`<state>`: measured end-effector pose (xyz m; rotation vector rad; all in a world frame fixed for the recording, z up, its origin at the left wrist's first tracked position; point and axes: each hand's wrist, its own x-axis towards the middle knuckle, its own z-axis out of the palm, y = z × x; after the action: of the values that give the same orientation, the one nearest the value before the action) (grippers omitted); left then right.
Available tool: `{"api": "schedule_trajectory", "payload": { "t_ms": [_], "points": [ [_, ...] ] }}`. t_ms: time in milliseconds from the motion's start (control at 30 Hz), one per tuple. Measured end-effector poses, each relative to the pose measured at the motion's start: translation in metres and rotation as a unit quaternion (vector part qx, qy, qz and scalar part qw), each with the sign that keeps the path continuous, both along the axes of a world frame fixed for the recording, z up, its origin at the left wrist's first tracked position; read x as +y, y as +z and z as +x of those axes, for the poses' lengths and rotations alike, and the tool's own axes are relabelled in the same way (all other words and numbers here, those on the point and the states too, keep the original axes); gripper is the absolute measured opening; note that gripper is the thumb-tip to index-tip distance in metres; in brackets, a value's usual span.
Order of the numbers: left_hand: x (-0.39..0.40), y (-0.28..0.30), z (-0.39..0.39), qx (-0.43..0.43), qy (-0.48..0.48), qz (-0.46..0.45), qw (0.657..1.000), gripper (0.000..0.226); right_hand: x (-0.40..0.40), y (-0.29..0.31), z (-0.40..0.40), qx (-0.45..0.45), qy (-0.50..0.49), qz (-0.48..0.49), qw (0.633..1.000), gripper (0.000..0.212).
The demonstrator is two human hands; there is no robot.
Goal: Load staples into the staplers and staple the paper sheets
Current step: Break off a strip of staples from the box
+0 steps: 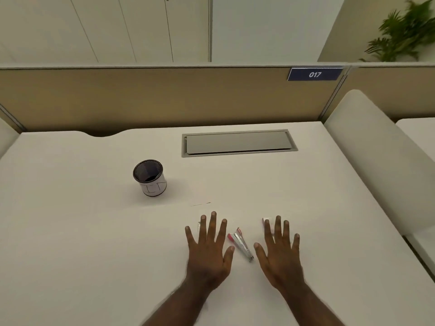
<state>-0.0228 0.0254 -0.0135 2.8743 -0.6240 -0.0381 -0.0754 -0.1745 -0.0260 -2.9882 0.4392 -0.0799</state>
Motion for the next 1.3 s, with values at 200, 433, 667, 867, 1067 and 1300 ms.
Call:
{"api": "schedule_trajectory", "payload": {
  "t_ms": [200,433,667,867,1067,1300],
  "points": [
    [-0.046,0.007,-0.005,0.014,-0.06,0.017,0.998,0.068,-0.021,-0.001,0.009,0.011,-0.013,-0.01,1.0,0.058],
    [-0.076,0.005,-0.002,0.057,-0.065,0.045,0.995,0.065,-0.031,-0.007,0.025,0.022,-0.002,0.012,1.0,0.037],
    [-0.091,0.018,0.014,0.059,-0.013,-0.061,0.996,0.058,-0.038,0.011,0.034,-0.014,-0.052,0.205,0.977,0.027],
    [-0.085,0.058,0.03,0.335,0.125,-0.437,0.825,0.025,-0.025,0.062,0.011,-0.119,-0.005,0.343,0.932,0.026],
    [-0.069,0.075,0.022,0.51,0.088,-0.636,0.572,0.04,-0.011,0.101,0.002,-0.157,0.035,0.37,0.915,0.023],
    [-0.059,0.086,0.021,0.519,0.069,-0.698,0.489,0.049,0.002,0.119,0.005,-0.206,0.08,0.343,0.913,0.024]
  ]
}}
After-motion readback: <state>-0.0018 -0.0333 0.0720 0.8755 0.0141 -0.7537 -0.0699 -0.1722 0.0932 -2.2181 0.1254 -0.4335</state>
